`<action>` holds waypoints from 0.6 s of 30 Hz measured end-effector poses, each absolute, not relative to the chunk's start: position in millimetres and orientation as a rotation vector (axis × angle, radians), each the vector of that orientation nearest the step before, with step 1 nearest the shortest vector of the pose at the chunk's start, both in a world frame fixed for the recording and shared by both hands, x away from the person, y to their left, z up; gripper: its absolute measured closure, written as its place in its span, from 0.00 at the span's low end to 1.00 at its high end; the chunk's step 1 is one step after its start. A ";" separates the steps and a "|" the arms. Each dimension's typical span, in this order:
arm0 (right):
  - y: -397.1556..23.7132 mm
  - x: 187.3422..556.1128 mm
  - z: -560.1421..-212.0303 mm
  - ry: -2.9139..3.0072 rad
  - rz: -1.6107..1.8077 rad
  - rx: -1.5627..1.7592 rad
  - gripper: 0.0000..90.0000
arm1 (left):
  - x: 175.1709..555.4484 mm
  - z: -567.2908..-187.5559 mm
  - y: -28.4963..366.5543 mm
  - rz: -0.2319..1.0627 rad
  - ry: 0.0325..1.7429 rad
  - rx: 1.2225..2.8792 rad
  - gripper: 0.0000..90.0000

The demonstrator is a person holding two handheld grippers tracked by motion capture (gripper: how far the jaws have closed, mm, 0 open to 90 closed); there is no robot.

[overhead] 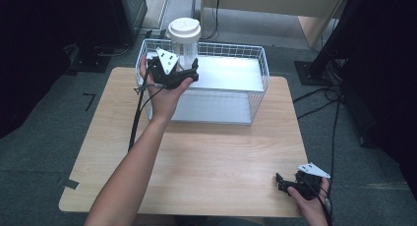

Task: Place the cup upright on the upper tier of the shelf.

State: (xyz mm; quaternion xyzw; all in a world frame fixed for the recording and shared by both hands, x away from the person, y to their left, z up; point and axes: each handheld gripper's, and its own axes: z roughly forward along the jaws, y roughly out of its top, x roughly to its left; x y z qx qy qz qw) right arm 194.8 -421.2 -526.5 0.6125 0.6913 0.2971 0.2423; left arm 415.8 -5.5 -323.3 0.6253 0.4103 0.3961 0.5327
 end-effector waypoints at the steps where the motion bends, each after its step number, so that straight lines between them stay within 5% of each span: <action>1: -421.2 194.8 -526.5 1.890 0.812 1.674 0.00 | 413.2 -325.0 -3.7 0.942 0.978 1.490 0.02; 18: -421.2 194.8 -526.5 1.889 0.812 1.674 0.00 | 361.1 -361.3 19.0 0.966 0.937 1.522 0.02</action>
